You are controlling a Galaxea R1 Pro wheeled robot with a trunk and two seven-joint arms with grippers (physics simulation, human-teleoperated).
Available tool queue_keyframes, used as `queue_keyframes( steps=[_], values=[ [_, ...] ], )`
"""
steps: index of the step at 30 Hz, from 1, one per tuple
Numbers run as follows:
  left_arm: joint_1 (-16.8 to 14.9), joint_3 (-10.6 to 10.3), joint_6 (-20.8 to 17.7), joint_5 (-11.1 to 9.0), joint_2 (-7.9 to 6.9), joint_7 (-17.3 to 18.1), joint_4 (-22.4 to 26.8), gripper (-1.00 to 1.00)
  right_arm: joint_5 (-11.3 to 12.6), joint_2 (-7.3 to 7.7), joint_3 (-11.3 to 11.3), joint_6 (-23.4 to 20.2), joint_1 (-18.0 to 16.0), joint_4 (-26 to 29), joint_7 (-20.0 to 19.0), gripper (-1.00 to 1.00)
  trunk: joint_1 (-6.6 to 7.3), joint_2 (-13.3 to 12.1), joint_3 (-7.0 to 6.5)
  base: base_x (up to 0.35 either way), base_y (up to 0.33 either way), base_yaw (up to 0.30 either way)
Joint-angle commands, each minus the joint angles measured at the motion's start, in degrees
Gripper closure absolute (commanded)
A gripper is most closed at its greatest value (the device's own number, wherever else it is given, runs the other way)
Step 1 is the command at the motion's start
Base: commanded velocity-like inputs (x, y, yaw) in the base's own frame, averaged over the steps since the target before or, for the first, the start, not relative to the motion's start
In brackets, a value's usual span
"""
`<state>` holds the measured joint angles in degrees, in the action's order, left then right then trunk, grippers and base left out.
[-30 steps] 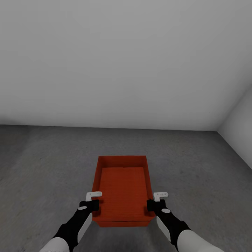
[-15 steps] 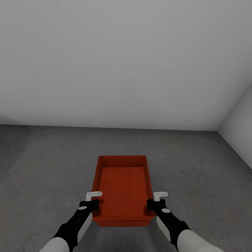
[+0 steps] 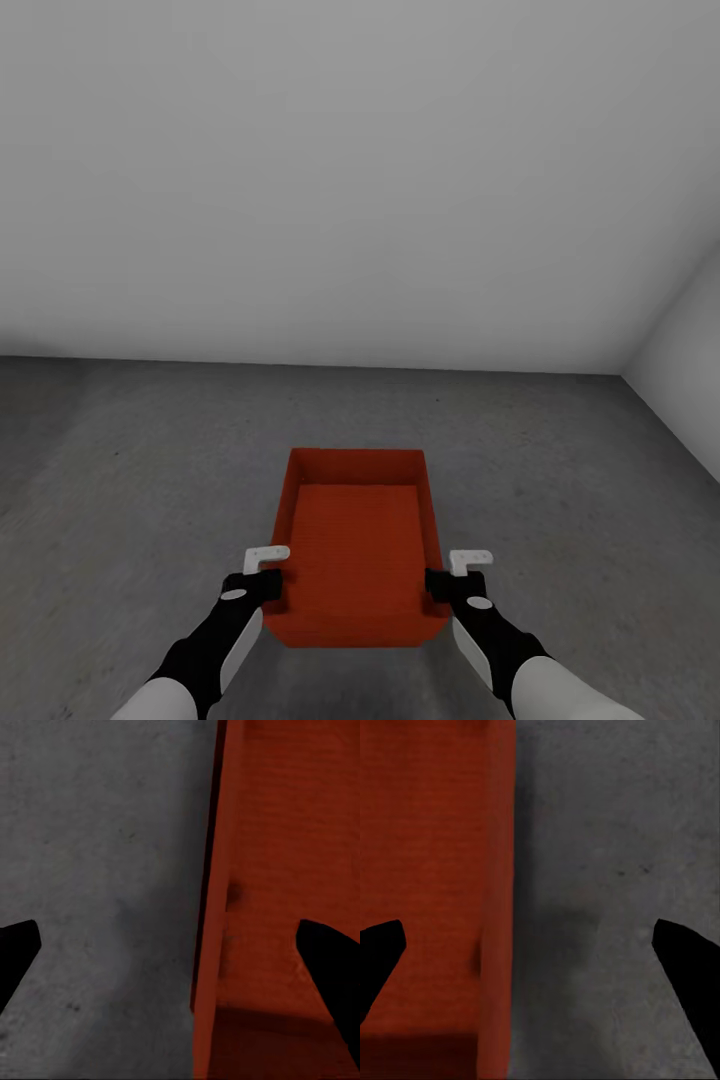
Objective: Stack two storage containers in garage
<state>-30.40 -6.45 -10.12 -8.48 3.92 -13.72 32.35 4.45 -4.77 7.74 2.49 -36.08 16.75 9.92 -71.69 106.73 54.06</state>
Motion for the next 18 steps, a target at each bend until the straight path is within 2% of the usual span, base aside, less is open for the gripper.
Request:
queue_keyframes(
  steps=[1,18],
  values=[
    [0.0,-0.4,-0.3,-0.6,-0.05,-0.5,0.1,-1.00,0.5,0.02,0.5,0.2,0.0,-0.1,0.3,-1.00,0.01,0.0,0.04,0.000,0.000,0.000],
    [-0.1,-0.4,-0.3,-0.6,-0.12,-0.5,1.0,-1.00,0.4,0.03,0.6,-0.3,0.0,-0.1,0.0,-1.00,0.01,0.0,0.04,0.000,0.000,0.000]
  ],
)
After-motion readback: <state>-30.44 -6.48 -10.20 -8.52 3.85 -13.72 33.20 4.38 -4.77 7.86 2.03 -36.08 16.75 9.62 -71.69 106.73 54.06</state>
